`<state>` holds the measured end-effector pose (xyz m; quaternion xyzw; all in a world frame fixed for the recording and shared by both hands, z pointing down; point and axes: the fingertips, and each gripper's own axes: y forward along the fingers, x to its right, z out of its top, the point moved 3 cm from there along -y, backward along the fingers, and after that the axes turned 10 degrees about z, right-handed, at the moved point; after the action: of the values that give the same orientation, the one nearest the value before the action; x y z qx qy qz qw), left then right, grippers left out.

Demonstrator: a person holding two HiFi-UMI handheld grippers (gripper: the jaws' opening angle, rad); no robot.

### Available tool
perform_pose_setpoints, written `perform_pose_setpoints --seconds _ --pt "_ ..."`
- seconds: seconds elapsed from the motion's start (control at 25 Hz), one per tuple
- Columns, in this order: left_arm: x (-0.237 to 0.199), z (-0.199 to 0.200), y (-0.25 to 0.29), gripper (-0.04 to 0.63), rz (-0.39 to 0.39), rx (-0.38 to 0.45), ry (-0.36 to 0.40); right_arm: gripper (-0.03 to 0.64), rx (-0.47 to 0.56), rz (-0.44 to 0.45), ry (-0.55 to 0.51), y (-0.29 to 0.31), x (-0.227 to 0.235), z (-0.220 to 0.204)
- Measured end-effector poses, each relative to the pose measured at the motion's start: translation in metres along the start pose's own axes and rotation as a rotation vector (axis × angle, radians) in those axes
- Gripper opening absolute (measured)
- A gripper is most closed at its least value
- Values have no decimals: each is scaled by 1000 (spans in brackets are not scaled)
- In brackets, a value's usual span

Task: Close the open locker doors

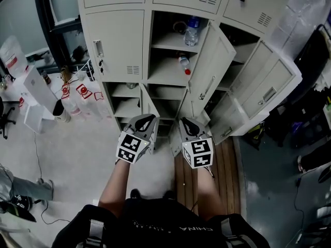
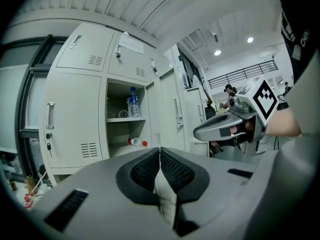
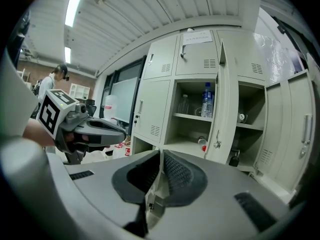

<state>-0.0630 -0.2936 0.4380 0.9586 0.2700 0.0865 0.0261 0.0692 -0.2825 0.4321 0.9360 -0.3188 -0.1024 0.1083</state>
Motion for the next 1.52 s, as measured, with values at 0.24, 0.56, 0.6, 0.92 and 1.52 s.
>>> perform_pose_setpoints --seconds 0.24,0.56,0.6,0.92,1.52 --pt "-1 1 0 21 -3 -5 3 48 10 -9 -1 -2 1 2" --pt "5 4 4 22 -22 -3 19 48 17 -23 -15 -7 6 4" --pt "7 5 6 23 -24 -1 21 48 19 -27 -15 -9 8 4" --pt "28 12 21 23 -54 9 24 48 40 -80 7 -32 42 9" --pt "70 19 55 22 -84 8 36 52 142 -92 70 -44 122 46"
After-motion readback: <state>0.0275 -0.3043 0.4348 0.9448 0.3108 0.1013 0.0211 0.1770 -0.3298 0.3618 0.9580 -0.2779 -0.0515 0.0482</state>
